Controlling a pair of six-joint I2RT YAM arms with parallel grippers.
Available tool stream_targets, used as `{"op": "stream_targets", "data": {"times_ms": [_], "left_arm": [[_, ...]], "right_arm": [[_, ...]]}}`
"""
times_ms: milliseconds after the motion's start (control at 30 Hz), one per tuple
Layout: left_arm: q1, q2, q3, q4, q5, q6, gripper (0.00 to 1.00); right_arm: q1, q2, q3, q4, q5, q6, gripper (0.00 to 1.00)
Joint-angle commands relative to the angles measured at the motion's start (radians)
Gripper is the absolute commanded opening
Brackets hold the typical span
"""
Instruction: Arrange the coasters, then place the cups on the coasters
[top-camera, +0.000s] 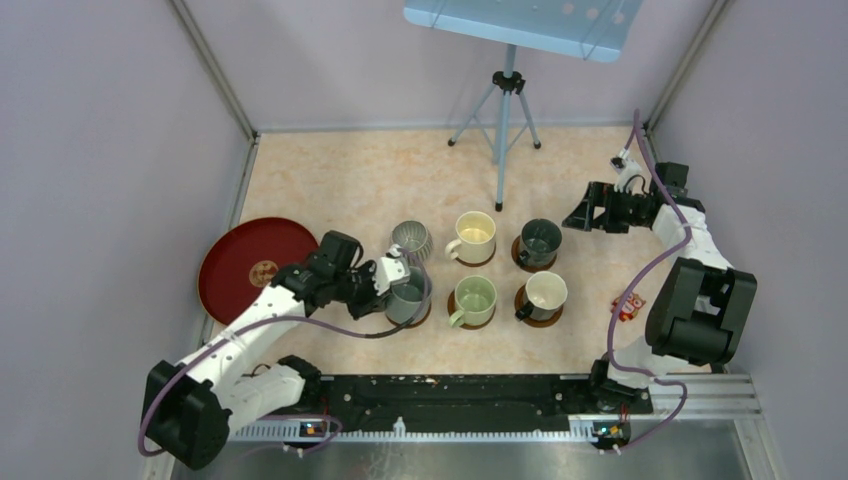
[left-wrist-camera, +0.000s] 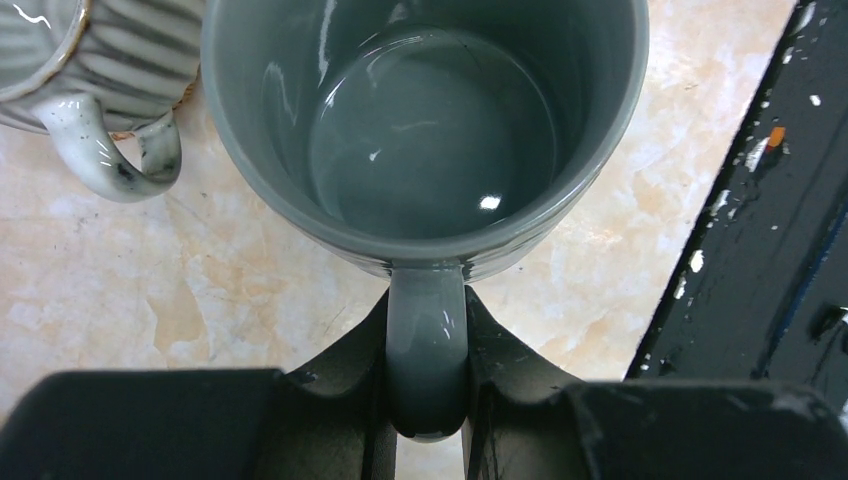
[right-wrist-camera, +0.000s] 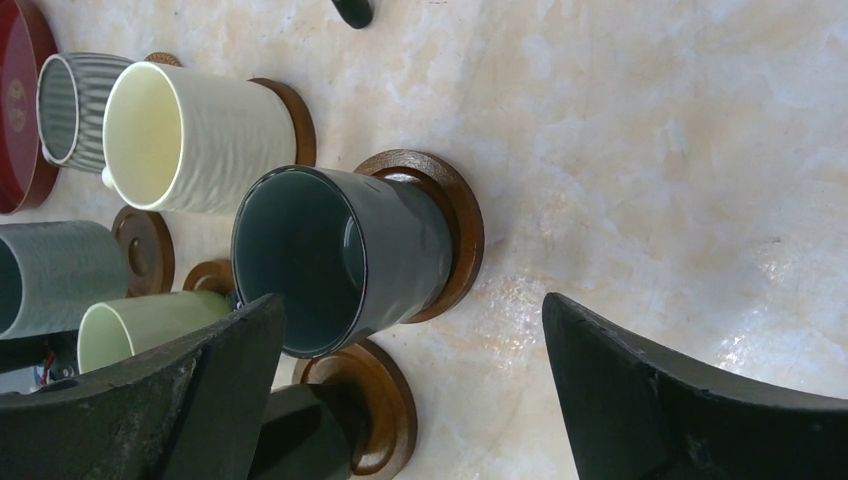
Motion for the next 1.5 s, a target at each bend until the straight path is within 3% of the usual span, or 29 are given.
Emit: {"op": "stream_targets", "data": {"times_ms": [0, 500, 667, 867, 1033, 1333, 1433, 1467], "left_arm": [[-0.026, -0.001, -0.009, 0.154, -0.029, -0.035, 0.0], [-0.034, 0.025, -0.05, 0.216, -0.051, -0.015, 0.02], [-0.034, 0.031, -0.048, 0.154, -0.051, 0.02, 0.37], [-0.034, 0.05, -0.033, 0.087, -0.091, 0.052, 0.45], [-0.034, 0.076, -0.014, 0.045, -0.09, 0.07, 0.46], [-0.033, 0.111, 0.025, 0.024, -0.064, 0.042, 0.25], [-0.034, 0.114, 0.028, 0.013, -0.037, 0.031, 0.25], [-0.034, 0.113, 0.029, 0.004, -0.031, 0.033, 0.3]], "right_arm": [[-0.007, -0.018, 0.008, 0.012, -0.001, -0.006, 0.99], [-0.007, -0.017, 0.006, 0.012, 0.001, -0.006, 0.99], [-0.007, -0.016, 0.006, 0.013, 0.003, -0.006, 0.99], [-0.007, -0.014, 0.006, 0.013, 0.003, -0.006, 0.99], [-0.007, -0.015, 0.006, 0.013, 0.0, -0.007, 0.99], [-0.007, -0.014, 0.005, 0.013, 0.0, -0.012, 0.99], [-0.007, -0.014, 0.006, 0.01, 0.0, -0.014, 0.99], [-0.007, -0.015, 0.005, 0.01, 0.001, -0.015, 0.99]]}}
